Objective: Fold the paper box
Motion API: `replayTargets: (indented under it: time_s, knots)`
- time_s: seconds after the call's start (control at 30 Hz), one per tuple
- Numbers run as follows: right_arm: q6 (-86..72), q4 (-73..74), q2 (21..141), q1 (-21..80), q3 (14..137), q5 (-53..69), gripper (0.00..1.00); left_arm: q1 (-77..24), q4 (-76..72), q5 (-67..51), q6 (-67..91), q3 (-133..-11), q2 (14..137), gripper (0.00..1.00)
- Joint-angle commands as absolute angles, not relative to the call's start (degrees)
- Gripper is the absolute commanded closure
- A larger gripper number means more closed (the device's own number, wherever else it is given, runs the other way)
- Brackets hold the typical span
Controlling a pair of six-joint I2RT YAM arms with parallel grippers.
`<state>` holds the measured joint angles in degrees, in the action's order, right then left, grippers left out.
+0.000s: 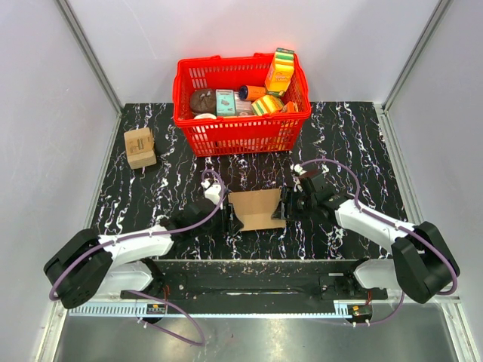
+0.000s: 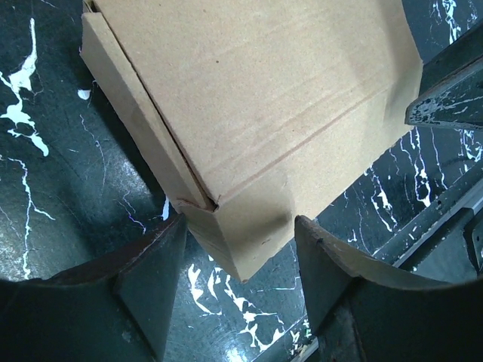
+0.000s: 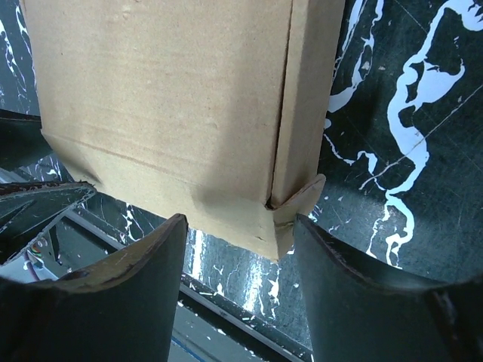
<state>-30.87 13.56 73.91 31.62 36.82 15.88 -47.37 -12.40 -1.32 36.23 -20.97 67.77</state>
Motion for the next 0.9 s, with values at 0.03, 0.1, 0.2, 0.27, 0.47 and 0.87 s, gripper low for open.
replayTargets:
  time_s: [0.03,0.1,0.2,0.27,0.47,0.87]
  knots:
    - [-29.27,13.09,72.16,32.08,36.65,13.10,0.34,-47.64,-15.03,-1.32,34.81,-22.85,68.64,0.37]
    - [-28.92,14.06,71.37,31.99,36.83,12.40,0.34,-47.64,-14.94,-1.23,34.72,-22.94,68.82,0.37]
    - [-28.65,14.59,70.23,32.08,36.91,11.60,0.34,-47.64,-14.94,-1.06,34.54,-22.94,69.08,0.37]
    - [-28.65,14.85,69.96,32.08,37.09,11.86,0.35,-47.64,-14.85,-0.97,34.54,-22.94,69.08,0.37]
    - [-28.39,15.03,70.83,32.08,37.27,14.41,0.40,-47.64,-14.85,-0.88,34.54,-23.11,69.08,0.37]
    - [-28.56,12.75,74.00,32.08,36.21,18.98,0.41,-47.64,-15.56,-1.49,34.89,-23.20,69.43,0.37]
